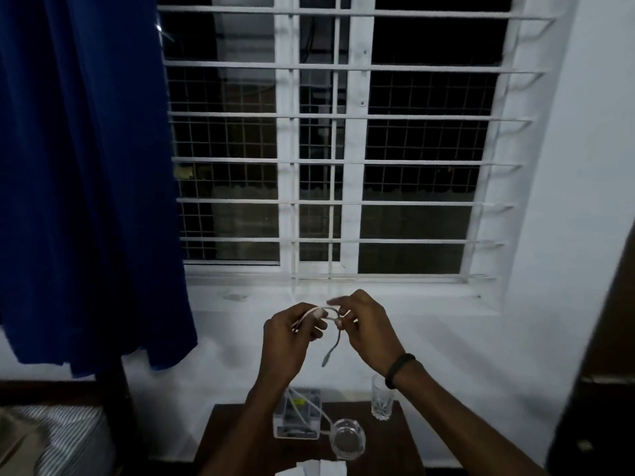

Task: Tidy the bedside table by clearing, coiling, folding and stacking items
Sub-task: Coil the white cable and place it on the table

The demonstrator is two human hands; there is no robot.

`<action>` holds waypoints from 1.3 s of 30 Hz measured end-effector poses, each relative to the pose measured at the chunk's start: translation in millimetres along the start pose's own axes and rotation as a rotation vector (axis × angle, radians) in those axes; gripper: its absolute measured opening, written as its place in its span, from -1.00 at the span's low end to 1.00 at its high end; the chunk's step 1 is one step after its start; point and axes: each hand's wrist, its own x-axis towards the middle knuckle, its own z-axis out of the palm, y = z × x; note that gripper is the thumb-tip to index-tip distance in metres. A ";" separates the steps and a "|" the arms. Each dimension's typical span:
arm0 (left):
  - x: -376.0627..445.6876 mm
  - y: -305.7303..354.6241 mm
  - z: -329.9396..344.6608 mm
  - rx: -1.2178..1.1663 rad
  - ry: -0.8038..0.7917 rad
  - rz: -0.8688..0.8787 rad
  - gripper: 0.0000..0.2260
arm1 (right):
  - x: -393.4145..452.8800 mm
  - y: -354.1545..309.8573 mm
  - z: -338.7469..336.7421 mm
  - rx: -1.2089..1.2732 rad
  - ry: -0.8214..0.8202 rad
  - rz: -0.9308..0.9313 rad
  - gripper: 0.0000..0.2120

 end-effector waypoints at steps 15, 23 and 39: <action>23.1 41.9 -10.6 0.173 0.035 0.111 -0.80 | -4.5 -39.5 -61.5 0.633 -0.190 0.244 -0.83; 44.8 78.7 -33.5 -0.090 0.158 0.078 -0.81 | -41.6 -62.7 -88.6 0.995 -0.380 0.306 -0.72; -7.4 89.8 -1.0 0.104 -0.015 0.151 -0.81 | -35.2 -97.6 -105.6 0.418 0.096 -0.190 -0.83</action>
